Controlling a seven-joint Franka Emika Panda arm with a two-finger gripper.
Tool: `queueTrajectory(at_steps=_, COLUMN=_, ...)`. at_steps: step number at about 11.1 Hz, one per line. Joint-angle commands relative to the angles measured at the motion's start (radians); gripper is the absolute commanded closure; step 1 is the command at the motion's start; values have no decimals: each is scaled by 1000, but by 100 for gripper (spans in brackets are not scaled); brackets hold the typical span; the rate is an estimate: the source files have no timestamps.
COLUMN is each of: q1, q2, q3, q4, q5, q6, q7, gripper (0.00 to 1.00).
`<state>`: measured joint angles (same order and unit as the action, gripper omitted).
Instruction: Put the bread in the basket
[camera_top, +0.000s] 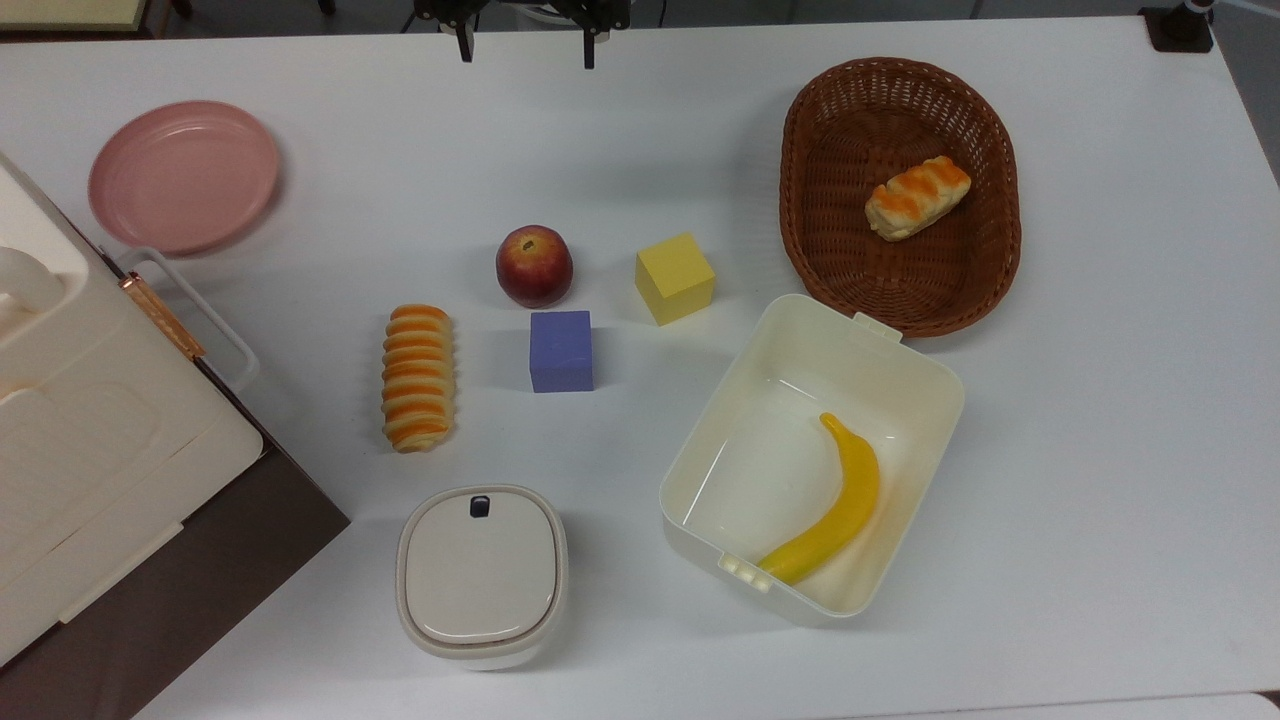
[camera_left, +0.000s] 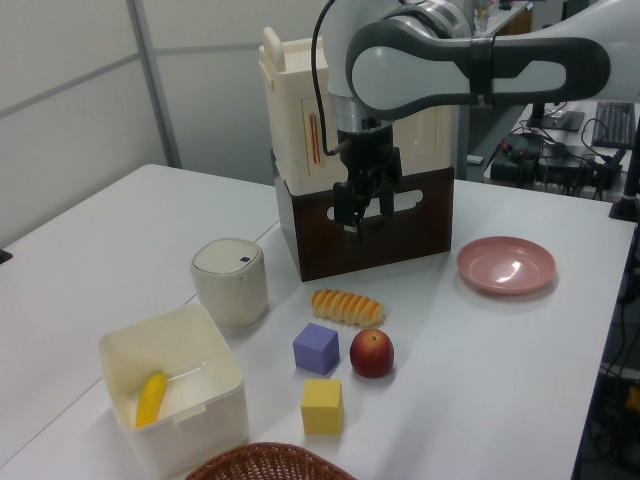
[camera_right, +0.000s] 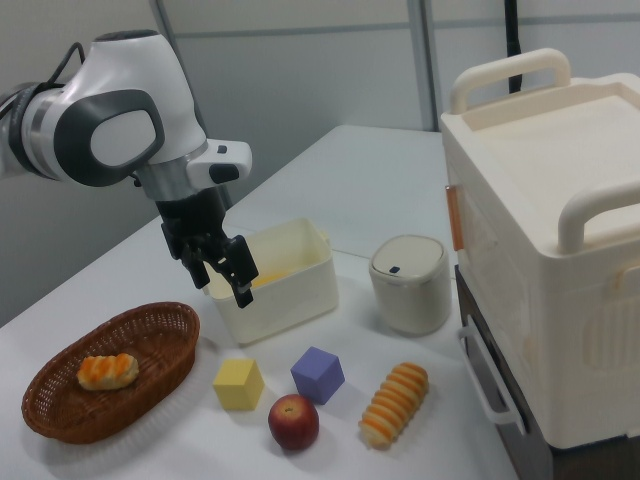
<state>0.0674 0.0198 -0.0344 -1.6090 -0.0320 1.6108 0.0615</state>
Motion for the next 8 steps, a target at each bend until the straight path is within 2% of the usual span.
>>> queueTrajectory(at_steps=1, q1=-20, q2=-20, q3=-10, q4=-25, q5=8, q6=-19, q7=-8, gripper=0)
queueTrajectory(at_steps=8, q1=-21, q2=-12, q3=-9, q4=-26, q5=6, q6=-19, q7=0, gripper=0)
